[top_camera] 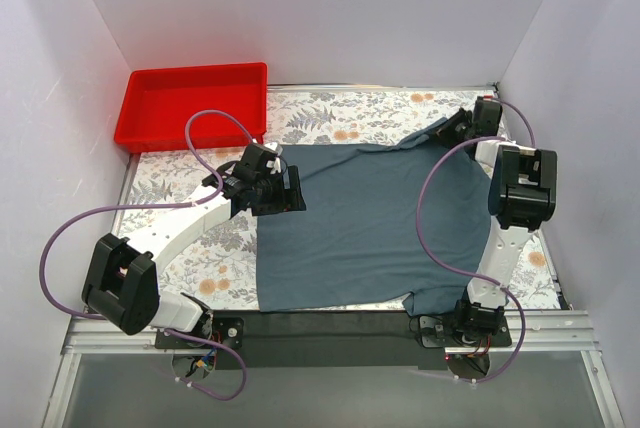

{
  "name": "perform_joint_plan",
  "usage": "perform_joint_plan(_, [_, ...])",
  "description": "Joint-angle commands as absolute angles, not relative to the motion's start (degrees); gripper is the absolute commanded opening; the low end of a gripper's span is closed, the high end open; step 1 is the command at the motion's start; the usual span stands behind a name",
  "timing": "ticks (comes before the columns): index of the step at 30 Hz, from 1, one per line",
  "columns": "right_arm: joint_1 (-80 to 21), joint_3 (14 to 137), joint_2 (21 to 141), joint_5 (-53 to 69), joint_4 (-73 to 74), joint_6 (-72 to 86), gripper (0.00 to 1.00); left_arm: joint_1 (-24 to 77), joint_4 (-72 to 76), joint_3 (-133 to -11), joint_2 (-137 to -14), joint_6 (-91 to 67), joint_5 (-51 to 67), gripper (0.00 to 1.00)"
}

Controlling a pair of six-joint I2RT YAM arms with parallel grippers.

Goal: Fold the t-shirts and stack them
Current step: Flatten the tshirt out

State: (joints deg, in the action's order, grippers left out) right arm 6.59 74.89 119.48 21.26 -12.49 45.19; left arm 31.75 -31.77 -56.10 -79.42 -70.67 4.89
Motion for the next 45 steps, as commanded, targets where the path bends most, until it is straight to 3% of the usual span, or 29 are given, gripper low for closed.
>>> perform_joint_plan(1, [5.3, 80.7, 120.7, 22.5, -14.6, 44.8, 0.07, 32.0, -32.5, -56.1, -79.0, -70.3, 3.9, 0.71])
perform_joint_plan(7, [3.3, 91.0, 126.6, 24.2, -14.6, 44.2, 0.07, 31.9, -33.0, -55.7, -79.0, -70.2, 3.9, 0.71])
perform_joint_plan(13, [1.6, 101.4, 133.7, 27.2, -14.5, 43.4, 0.25, 32.0, -33.5, -55.5, -78.9, -70.3, 3.8, 0.71])
perform_joint_plan(19, [1.8, 105.1, 134.2, 28.4, -12.9, 40.3, 0.36, 32.0, -32.9, -55.5, -78.6, -70.9, 3.1, 0.71])
perform_joint_plan(28, [7.5, 90.6, 121.8, 20.0, -5.8, 31.1, 0.38, 31.9, -30.2, -56.6, -80.1, -70.8, 3.1, 0.71])
perform_joint_plan(45, [14.9, 71.0, 114.8, 12.3, -0.7, 27.0, 0.37, 32.0, -28.9, -56.3, -81.4, -70.8, 4.3, 0.71])
